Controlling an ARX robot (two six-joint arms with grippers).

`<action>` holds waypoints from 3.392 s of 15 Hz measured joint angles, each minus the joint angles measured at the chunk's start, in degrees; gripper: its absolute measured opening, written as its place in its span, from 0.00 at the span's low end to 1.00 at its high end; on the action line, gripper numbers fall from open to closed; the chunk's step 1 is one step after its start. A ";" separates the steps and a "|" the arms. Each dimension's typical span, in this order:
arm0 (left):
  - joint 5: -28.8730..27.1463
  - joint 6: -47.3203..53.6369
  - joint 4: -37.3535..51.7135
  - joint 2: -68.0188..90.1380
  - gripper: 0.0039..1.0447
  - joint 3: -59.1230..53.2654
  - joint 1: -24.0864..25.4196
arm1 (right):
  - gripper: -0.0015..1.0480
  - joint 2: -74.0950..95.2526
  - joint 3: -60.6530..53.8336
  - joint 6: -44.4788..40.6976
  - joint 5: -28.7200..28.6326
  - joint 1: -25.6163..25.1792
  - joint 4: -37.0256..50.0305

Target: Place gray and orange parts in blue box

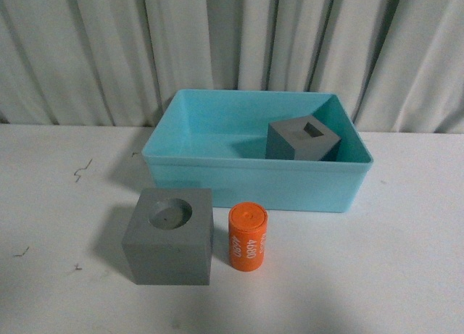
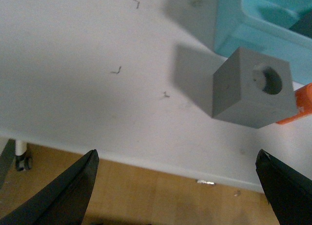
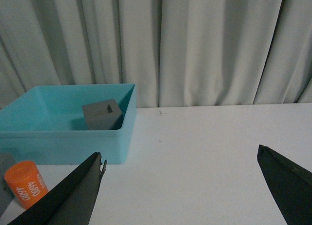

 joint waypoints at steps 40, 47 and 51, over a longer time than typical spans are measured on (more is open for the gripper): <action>-8.81 10.21 45.35 74.53 0.43 24.26 -19.85 | 0.94 0.00 0.00 0.00 -0.02 0.00 0.04; -6.54 8.02 38.29 68.54 0.19 22.27 -17.44 | 0.94 0.00 0.00 0.00 0.00 0.00 0.04; -4.76 5.22 29.70 57.68 0.18 22.82 -13.68 | 0.94 0.00 0.00 0.00 0.00 0.00 0.02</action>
